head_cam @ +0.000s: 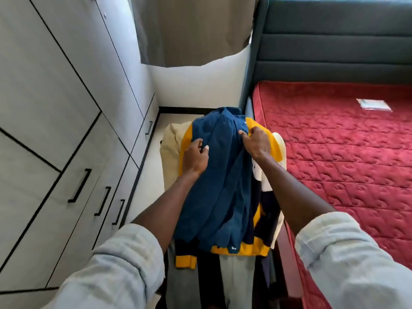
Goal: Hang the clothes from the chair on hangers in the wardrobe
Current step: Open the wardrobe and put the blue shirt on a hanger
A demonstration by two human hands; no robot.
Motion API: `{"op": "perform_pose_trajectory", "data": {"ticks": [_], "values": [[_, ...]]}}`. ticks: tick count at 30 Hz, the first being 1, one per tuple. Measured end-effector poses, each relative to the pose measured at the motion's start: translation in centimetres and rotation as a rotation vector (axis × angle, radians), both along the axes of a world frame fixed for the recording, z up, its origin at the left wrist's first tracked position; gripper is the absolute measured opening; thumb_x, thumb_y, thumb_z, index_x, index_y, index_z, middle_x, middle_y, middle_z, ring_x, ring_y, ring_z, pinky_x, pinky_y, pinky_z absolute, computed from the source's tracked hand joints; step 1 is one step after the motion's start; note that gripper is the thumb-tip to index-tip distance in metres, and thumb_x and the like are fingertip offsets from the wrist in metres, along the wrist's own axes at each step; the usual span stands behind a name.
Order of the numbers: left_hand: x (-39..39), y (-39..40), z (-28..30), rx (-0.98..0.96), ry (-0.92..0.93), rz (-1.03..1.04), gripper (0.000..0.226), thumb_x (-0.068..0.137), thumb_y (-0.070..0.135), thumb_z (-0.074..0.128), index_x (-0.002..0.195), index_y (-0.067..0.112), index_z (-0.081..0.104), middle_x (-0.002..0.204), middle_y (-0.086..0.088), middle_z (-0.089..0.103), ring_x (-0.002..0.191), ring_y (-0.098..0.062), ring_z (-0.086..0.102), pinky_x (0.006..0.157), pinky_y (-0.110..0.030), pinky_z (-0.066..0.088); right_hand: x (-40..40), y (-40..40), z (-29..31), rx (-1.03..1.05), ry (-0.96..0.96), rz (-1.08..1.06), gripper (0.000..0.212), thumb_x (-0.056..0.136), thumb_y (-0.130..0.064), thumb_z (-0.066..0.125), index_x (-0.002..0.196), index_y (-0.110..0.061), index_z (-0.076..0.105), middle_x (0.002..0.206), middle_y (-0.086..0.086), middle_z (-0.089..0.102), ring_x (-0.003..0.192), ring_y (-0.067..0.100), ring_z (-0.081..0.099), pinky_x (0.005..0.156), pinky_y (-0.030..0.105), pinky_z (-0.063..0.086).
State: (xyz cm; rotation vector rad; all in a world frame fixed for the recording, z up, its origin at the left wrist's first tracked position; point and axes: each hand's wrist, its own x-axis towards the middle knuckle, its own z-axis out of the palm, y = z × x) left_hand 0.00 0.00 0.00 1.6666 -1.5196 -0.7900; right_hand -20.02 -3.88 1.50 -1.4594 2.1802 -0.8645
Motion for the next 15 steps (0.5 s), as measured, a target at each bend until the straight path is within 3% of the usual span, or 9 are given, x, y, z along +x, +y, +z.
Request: {"op": "perform_pose_trajectory", "data": {"ticks": [2, 4, 7, 9, 11, 13, 15], "values": [[-1.2, -1.8, 0.7, -0.012, 0.034, 0.023, 0.031, 0.097, 0.025, 0.058, 0.125, 0.010, 0.060, 0.111, -0.005, 0.065, 0.100, -0.019, 0.062, 0.088, -0.029, 0.052, -0.1, -1.0, -0.2, 0.093, -0.011, 0.020, 0.040, 0.084, -0.043, 0.069, 0.096, -0.005, 0.066, 0.097, 0.013, 0.068, 0.089, 0.031, 0.062, 0.068, 0.032, 0.042], [-2.6, -3.1, 1.6, -0.002, 0.056, 0.040, 0.032, 0.098, 0.025, 0.058, 0.126, 0.010, 0.060, 0.110, -0.003, 0.065, 0.099, -0.015, 0.061, 0.085, -0.024, 0.051, 0.3, -1.6, -1.0, 0.095, -0.097, -0.006, 0.023, 0.079, -0.026, 0.072, 0.083, -0.004, 0.067, 0.087, 0.012, 0.068, 0.082, 0.030, 0.062, 0.064, 0.030, 0.039], [-3.6, -4.6, 2.1, 0.000, 0.135, 0.078, 0.033, 0.097, 0.031, 0.060, 0.123, 0.011, 0.061, 0.107, 0.001, 0.064, 0.096, -0.009, 0.059, 0.089, -0.026, 0.052, 1.0, 0.1, -1.0, -0.108, -0.357, 0.003, 0.004, 0.075, -0.007, 0.066, 0.074, -0.004, 0.062, 0.079, 0.007, 0.062, 0.074, 0.018, 0.056, 0.063, 0.028, 0.040], [-4.2, -5.4, 2.5, 0.027, 0.240, 0.106, 0.036, 0.093, 0.042, 0.063, 0.116, 0.014, 0.062, 0.099, 0.005, 0.064, 0.090, -0.008, 0.060, 0.089, -0.031, 0.053, 1.7, 2.9, -0.8, -0.149, -0.448, 0.226, 0.007, 0.075, 0.002, 0.066, 0.075, 0.000, 0.059, 0.088, 0.001, 0.066, 0.078, 0.003, 0.057, 0.067, 0.019, 0.042], [-4.5, -6.4, 3.0, 0.097, 0.304, 0.086, 0.054, 0.081, 0.058, 0.070, 0.113, 0.016, 0.060, 0.100, 0.005, 0.066, 0.090, -0.010, 0.061, 0.087, -0.035, 0.055, 2.0, 5.0, -1.3, -0.015, -0.439, 0.520, 0.009, 0.073, 0.007, 0.067, 0.074, 0.001, 0.062, 0.102, -0.008, 0.066, 0.090, -0.011, 0.057, 0.078, 0.015, 0.044], [-4.6, -7.2, 3.0, 0.201, 0.166, 0.016, 0.081, 0.065, 0.067, 0.078, 0.126, 0.019, 0.054, 0.119, 0.002, 0.064, 0.105, -0.016, 0.062, 0.093, -0.037, 0.053, 1.4, 5.7, -1.9, 0.194, -0.352, 0.766, 0.016, 0.072, 0.004, 0.067, 0.074, -0.012, 0.068, 0.104, -0.005, 0.071, 0.096, -0.001, 0.064, 0.084, 0.025, 0.050], [-4.6, -7.3, 2.4, 0.257, -0.077, -0.089, 0.068, 0.074, 0.044, 0.081, 0.131, 0.019, 0.054, 0.127, -0.002, 0.063, 0.114, -0.021, 0.060, 0.097, -0.035, 0.050, 0.7, 5.8, -2.0, 0.256, -0.424, 0.724, 0.022, 0.075, 0.004, 0.061, 0.072, -0.015, 0.072, 0.089, 0.002, 0.075, 0.085, 0.013, 0.070, 0.077, 0.032, 0.052]]}}
